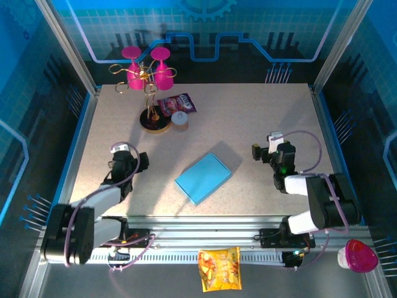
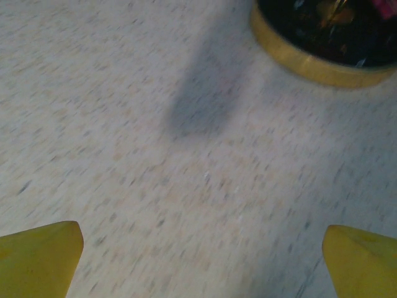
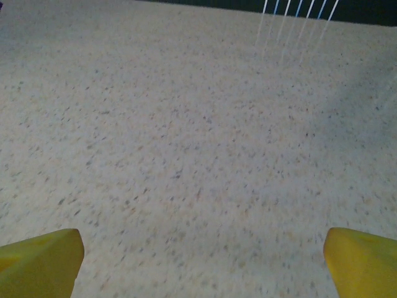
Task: Fold the paper box
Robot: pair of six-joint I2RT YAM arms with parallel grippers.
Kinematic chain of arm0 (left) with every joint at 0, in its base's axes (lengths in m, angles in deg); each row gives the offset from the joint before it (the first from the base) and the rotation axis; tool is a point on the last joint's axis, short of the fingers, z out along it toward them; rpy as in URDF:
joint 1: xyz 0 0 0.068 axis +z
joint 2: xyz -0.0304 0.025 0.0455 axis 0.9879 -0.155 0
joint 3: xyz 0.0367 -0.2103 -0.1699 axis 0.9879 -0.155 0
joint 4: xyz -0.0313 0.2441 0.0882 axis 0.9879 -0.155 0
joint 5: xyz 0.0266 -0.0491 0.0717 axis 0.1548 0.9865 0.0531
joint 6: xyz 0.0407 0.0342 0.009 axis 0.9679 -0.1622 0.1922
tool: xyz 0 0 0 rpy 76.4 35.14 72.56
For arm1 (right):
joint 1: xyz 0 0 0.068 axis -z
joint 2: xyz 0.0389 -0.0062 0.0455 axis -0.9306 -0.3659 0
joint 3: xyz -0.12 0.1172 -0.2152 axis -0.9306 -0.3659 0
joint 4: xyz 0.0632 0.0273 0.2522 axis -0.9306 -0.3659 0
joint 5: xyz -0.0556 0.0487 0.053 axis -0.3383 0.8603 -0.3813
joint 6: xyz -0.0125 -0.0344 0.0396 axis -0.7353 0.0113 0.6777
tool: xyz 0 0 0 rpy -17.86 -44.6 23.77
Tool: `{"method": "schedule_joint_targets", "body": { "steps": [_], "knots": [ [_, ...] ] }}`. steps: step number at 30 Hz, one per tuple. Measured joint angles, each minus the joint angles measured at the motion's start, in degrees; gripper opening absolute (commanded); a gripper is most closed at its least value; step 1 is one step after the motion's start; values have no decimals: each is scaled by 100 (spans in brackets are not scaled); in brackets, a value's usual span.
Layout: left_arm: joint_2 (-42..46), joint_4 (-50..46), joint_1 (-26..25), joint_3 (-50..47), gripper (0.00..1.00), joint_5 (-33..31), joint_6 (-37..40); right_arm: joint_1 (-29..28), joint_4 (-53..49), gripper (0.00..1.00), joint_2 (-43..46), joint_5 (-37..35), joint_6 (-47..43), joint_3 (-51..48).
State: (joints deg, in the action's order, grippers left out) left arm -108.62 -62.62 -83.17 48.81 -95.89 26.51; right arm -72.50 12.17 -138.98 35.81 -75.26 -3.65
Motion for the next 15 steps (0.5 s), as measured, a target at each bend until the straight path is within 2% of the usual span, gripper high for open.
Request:
{"method": "schedule_joint_targets", "body": {
  "steps": [2, 5, 7, 12, 15],
  "knots": [
    [-525, 409, 243, 177, 99, 363, -4, 177, 411, 100, -328, 166, 35, -72],
    [-807, 710, 411, 457, 99, 800, 22, 223, 577, 100, -358, 195, 90, -127],
    [-780, 1047, 367, 476, 99, 1038, 109, 184, 625, 100, -356, 90, 109, -74],
    [-520, 1497, -219, 293, 99, 1145, 555, -22, 538, 100, -365, -319, 109, 195],
    [-623, 1569, -63, 341, 99, 1158, 706, -50, 533, 100, -365, -446, 109, 216]
  ]
}}
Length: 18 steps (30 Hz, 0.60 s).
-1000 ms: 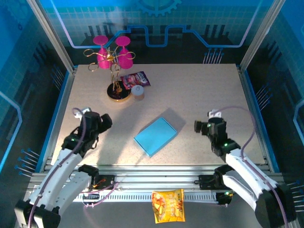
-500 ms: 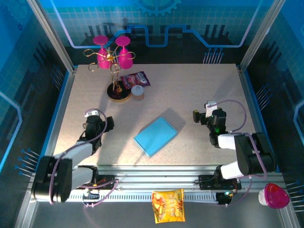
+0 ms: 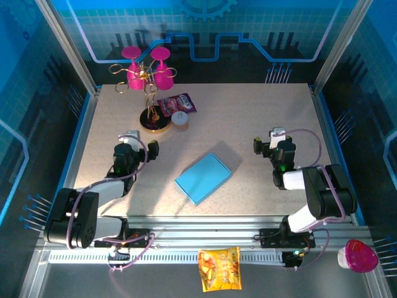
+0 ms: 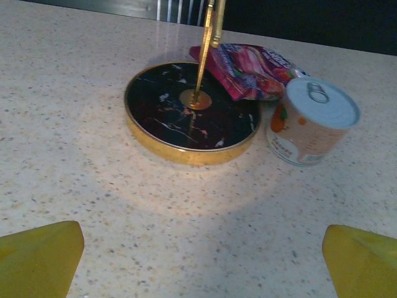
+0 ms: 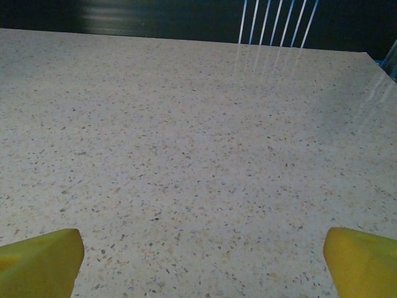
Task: Fold the paper box
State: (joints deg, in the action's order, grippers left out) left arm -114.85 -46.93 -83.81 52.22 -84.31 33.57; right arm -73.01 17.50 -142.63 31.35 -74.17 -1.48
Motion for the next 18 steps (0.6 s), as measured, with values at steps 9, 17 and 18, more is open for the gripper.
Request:
{"method": "schedule_joint_targets", "body": {
  "steps": [9, 17, 18],
  "knots": [
    [-1152, 1429, 651, -28, 99, 533, 122, -2, -2, 100, -2, -94, -2, 0],
    [-1429, 1615, 560, -26, 99, 509, 140, -11, -2, 100, -2, -177, -20, 0],
    [-1429, 1641, 560, 57, 100, 514, 140, -15, -2, 100, -2, -181, -26, 0]
  ]
}}
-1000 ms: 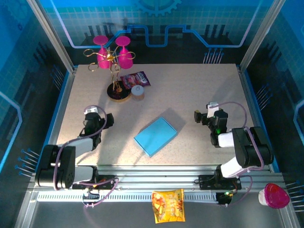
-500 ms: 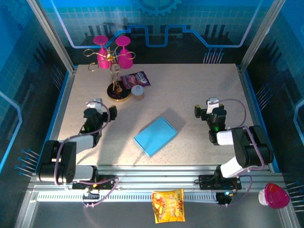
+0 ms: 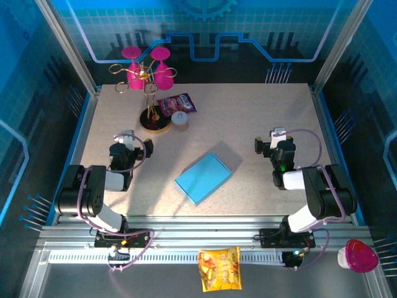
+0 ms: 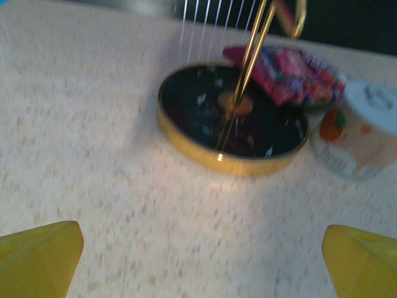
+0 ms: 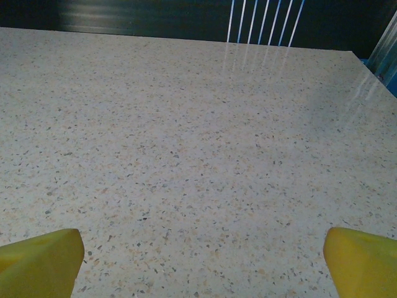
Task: Fold the paper box
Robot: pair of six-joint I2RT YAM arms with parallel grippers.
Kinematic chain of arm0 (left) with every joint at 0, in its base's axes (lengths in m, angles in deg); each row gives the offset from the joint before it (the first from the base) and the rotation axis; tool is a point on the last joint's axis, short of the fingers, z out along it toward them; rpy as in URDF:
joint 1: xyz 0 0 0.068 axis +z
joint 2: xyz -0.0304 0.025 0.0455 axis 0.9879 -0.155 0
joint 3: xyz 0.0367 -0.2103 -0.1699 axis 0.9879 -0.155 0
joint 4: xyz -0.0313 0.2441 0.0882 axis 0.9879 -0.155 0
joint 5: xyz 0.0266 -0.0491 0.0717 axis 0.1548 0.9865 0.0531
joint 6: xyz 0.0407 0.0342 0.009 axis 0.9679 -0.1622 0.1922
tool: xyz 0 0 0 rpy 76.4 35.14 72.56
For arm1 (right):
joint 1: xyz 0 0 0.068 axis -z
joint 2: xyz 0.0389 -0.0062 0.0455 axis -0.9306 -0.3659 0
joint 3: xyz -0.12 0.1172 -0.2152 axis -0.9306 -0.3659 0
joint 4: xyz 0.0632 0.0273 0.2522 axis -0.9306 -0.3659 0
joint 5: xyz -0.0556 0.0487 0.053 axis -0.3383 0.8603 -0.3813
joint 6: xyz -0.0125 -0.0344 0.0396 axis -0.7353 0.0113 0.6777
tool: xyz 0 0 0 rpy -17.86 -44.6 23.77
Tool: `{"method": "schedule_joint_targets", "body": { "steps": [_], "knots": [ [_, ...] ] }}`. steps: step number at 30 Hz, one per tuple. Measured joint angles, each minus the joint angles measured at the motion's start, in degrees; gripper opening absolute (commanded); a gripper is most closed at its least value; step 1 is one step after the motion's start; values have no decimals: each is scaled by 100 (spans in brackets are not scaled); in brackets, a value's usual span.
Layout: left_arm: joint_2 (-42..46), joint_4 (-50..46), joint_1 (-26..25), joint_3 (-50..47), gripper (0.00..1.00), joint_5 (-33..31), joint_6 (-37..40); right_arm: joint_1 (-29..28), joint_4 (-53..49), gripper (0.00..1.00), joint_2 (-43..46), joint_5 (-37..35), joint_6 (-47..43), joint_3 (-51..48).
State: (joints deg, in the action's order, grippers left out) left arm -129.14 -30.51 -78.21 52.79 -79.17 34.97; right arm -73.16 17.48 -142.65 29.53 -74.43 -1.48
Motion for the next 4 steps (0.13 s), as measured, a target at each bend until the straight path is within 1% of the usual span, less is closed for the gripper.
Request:
{"method": "schedule_joint_targets", "body": {
  "steps": [4],
  "knots": [
    [0, -24, 0, 59, 99, 11, 0, -26, -2, 100, 0, -20, -20, 0]
  ]
}}
